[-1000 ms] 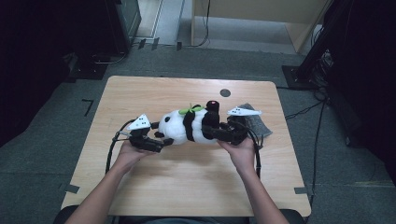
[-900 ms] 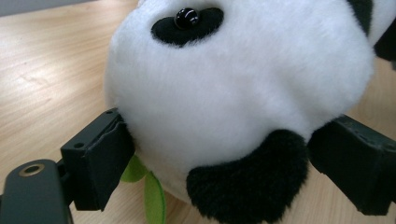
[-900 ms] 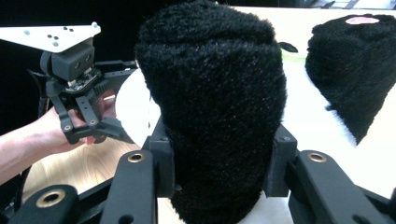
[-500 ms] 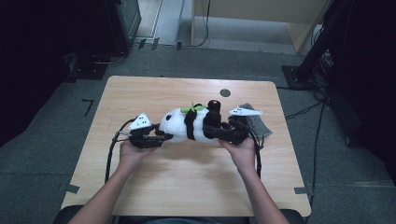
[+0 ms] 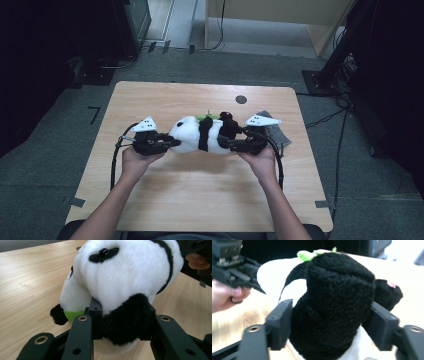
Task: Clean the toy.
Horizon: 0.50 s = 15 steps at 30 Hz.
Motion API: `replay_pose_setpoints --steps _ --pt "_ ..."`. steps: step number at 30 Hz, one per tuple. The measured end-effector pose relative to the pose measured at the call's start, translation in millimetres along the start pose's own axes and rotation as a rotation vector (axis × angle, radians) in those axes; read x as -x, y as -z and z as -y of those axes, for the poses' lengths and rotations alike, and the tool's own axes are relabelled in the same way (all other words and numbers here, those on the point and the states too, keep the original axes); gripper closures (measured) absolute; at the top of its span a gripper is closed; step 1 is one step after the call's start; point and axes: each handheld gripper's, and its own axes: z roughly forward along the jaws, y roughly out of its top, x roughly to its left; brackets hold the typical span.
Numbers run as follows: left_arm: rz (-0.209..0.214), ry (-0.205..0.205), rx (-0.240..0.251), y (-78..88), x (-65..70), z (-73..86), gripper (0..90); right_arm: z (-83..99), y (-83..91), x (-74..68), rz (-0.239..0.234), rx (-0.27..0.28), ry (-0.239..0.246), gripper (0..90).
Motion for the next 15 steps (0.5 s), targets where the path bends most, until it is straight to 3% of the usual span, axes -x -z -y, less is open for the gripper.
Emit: replay_pose_setpoints --steps 4,8,11,15 --pt "0.012 0.004 0.000 4.7 -0.9 -3.2 65.4 3.4 3.0 4.4 -0.060 0.008 0.022 21.4" --pt "0.003 0.027 0.031 15.4 -7.8 -5.2 65.4 12.2 8.8 10.5 -0.064 0.078 0.032 13.1" --pt "0.011 0.049 0.053 23.5 -12.5 -7.1 65.4 15.7 11.3 15.1 -0.077 0.076 0.028 10.3" --pt "0.042 0.072 0.059 23.2 -11.4 -10.1 65.2 18.3 5.4 11.1 -0.085 0.049 0.084 8.9"
